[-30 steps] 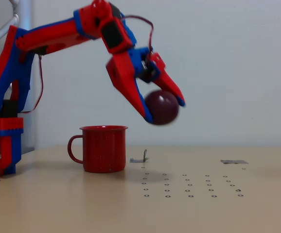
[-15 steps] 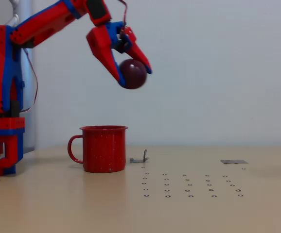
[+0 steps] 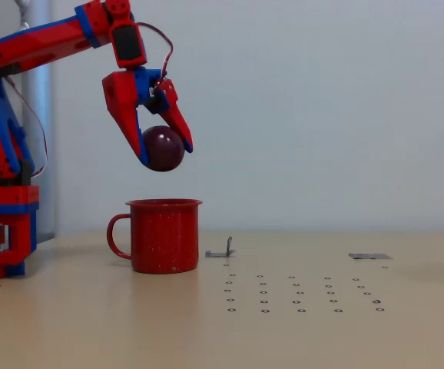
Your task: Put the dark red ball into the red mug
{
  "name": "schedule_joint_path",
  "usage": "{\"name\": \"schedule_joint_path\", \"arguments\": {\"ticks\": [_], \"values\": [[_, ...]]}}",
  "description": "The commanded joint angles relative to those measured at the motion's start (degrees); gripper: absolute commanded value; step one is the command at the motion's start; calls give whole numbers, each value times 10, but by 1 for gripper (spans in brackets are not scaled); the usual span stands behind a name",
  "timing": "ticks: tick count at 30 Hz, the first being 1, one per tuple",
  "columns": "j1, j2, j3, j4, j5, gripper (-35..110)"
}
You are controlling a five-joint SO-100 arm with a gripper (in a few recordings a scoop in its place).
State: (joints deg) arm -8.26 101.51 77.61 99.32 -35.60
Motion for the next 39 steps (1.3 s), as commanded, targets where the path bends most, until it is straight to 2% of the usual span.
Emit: {"name": "schedule_joint_path", "arguments": {"ticks": [1, 5, 12, 19, 29, 36, 39], "values": [[-16, 49, -4, -15, 7, 21], [-26, 53, 31, -18, 3, 23], [-18, 106, 171, -91, -30, 24], [-1, 145, 222, -136, -64, 26], [34, 146, 238, -217, -107, 38], [41, 147, 219, -301, -110, 40], [48, 136, 157, -307, -87, 35]]}}
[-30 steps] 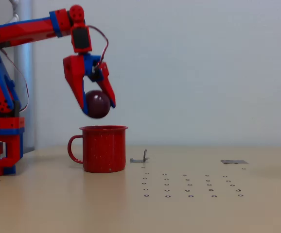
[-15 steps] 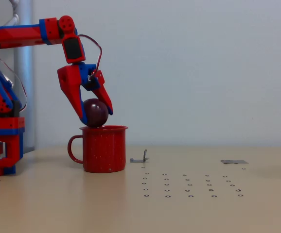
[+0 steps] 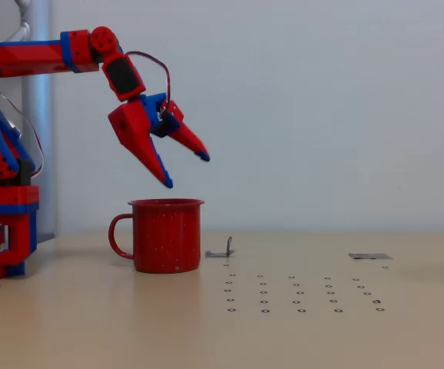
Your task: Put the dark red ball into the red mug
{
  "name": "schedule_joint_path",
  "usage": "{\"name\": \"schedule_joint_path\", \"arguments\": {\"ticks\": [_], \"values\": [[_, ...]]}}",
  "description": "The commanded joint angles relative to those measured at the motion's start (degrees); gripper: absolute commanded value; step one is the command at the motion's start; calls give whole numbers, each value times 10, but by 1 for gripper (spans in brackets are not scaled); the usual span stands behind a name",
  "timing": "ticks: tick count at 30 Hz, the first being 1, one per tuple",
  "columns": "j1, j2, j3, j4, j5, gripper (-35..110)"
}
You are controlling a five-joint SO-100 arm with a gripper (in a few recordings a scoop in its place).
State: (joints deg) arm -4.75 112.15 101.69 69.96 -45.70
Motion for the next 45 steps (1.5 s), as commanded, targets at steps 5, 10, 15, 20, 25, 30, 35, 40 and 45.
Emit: {"name": "schedule_joint_path", "arguments": {"ticks": [5, 10, 15, 20, 25, 30, 35, 40, 45], "values": [[63, 13, -191, 12, 73, 11], [168, 9, -214, -3, 103, -2], [270, 11, -214, 24, 166, -2], [353, 61, -97, 40, 132, -2], [400, 238, 167, -128, 207, -2], [424, 419, 327, -169, 365, -2], [438, 564, 448, -142, 385, -2], [446, 658, 526, -62, 396, -2], [488, 727, 563, 55, 394, -2]]}}
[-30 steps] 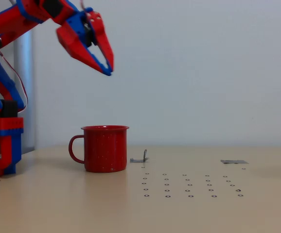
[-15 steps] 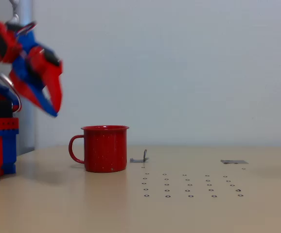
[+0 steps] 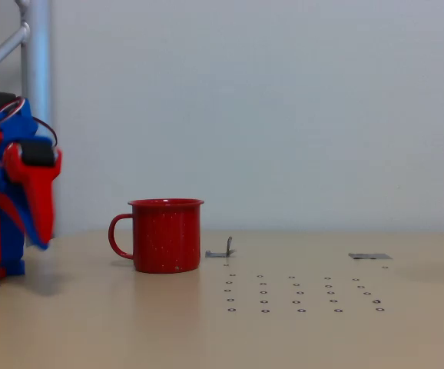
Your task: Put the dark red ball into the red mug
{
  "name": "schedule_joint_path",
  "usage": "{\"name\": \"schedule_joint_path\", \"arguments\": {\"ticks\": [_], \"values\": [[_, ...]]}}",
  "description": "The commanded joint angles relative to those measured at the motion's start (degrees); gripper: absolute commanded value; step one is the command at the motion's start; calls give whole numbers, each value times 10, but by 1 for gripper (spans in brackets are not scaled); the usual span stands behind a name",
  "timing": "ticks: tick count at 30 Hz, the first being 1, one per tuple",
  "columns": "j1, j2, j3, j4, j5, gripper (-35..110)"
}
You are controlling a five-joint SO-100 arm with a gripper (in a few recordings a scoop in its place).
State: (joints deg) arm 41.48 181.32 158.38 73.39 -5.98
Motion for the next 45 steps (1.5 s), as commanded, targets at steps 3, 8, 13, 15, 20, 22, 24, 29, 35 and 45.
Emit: {"name": "schedule_joint_path", "arguments": {"ticks": [3, 8, 13, 15, 20, 22, 24, 29, 35, 45], "values": [[36, 128, 32, 49, -28, -2], [3, 141, 68, 40, -31, -2], [-49, 134, 109, 21, -57, -2], [-56, 125, 108, 20, -65, -2], [-74, 105, 100, 11, -63, -2], [-74, 105, 73, 18, -39, -2], [-74, 105, 42, 33, -18, -2], [-126, 80, -31, 54, 45, -2], [-270, 75, -17, 46, 47, -2], [-301, 75, 129, -11, -32, -2]]}}
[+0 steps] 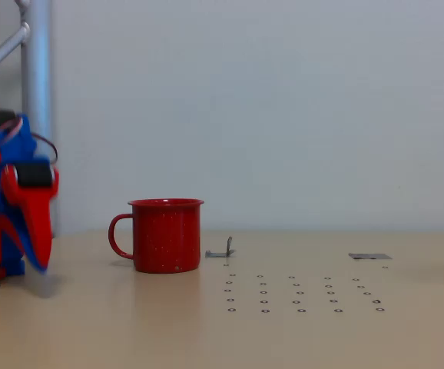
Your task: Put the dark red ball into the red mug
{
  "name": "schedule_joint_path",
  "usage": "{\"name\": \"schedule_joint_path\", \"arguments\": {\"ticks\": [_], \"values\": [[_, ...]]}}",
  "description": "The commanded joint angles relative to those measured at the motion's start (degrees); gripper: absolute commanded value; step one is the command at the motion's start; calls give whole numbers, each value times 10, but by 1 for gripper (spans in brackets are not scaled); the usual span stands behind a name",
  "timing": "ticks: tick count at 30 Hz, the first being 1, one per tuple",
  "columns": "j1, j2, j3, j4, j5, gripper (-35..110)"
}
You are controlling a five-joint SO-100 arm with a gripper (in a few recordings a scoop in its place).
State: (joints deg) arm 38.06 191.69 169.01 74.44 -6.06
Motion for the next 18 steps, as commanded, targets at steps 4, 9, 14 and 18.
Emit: {"name": "schedule_joint_path", "arguments": {"ticks": [4, 9, 14, 18], "values": [[-248, -29, 23, -19, -28, -2], [-255, -29, 23, -20, -20, -2], [-263, -29, 24, -21, -37, -2], [-272, -29, 24, -21, -46, -2]]}}
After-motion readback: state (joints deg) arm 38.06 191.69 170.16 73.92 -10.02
